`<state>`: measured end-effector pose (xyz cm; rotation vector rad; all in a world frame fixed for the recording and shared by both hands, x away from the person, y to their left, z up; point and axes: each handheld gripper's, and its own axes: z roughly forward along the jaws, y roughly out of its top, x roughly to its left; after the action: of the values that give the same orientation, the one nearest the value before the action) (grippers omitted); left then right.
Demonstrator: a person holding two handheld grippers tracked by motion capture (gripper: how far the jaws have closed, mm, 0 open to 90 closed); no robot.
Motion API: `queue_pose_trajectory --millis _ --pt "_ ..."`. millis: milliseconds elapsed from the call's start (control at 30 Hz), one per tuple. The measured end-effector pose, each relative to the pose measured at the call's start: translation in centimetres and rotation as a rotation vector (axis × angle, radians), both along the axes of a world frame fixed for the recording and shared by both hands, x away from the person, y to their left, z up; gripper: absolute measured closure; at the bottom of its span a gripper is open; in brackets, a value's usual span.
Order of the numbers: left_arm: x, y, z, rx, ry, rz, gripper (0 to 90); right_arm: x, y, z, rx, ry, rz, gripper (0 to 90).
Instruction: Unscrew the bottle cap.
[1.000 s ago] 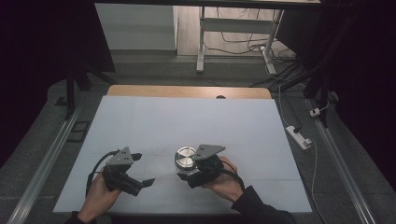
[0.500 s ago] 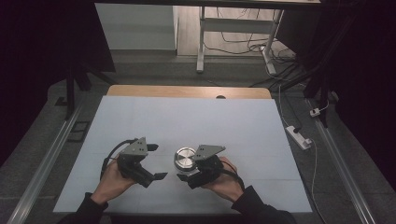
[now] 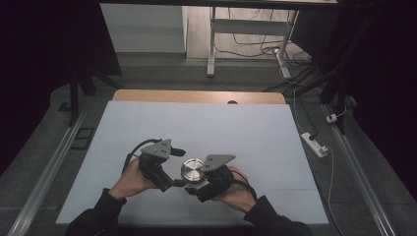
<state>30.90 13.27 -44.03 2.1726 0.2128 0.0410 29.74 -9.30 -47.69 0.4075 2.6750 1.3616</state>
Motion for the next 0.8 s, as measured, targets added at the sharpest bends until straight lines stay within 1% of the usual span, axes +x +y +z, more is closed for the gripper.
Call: queue_pose_trajectory --millis 67,133,233,300,333,367,400,467,500,533,600,667,700,800 --pt "0.1 -0.4 0.1 0.0 -0.004 -0.041 5.9 -0.1 0.0 0.0 -0.002 0.006 0.014 14.6" --pt "0.1 -0.8 0.2 0.003 -0.01 -0.072 7.3 -0.2 0.1 0.0 -0.001 0.014 0.024 14.6" --pt "0.1 -1.3 0.3 0.012 -0.023 -0.107 11.6 -0.3 0.1 0.1 0.002 0.016 0.05 14.6" --pt "0.0 -1.5 0.4 0.012 -0.025 -0.132 14.8 -0.4 0.1 0.1 0.004 0.019 0.061 14.6" --pt "-0.1 -1.6 0.4 0.016 -0.036 -0.139 17.2 -0.4 0.1 0.1 0.005 0.018 0.066 14.6" --pt "-0.1 -1.7 0.4 0.02 -0.04 -0.136 18.4 -0.5 0.1 0.2 0.008 0.021 0.064 14.6" --pt "-0.1 -1.7 0.4 0.019 -0.04 -0.131 18.5 -0.4 0.1 0.2 0.004 0.015 0.068 14.6" --pt "-0.2 -1.8 0.5 0.023 -0.047 -0.111 18.8 -0.4 0.1 0.2 0.0 0.014 0.059 14.6" --pt "-0.2 -1.8 0.5 0.023 -0.047 -0.111 18.9 -0.4 0.1 0.2 -0.001 0.012 0.05 14.6" --pt "-0.3 -1.9 0.5 0.022 -0.046 -0.077 19.0 -0.3 0.0 0.2 -0.001 0.011 0.036 14.6" --pt "-0.3 -2.1 0.5 0.022 -0.04 -0.042 19.2 -0.2 0.0 0.2 -0.005 0.012 0.013 14.6" --pt "-0.3 -2.3 0.5 0.02 -0.032 0.007 19.2 0.0 -0.1 0.2 -0.006 0.009 -0.01 14.6" --pt "-0.4 -2.5 0.5 0.026 -0.034 0.028 19.3 0.0 -0.1 0.2 -0.006 0.008 -0.027 14.6" --pt "-0.6 -3.1 0.6 0.04 -0.021 0.113 19.3 0.2 -0.2 0.2 -0.013 0.005 -0.075 14.6"
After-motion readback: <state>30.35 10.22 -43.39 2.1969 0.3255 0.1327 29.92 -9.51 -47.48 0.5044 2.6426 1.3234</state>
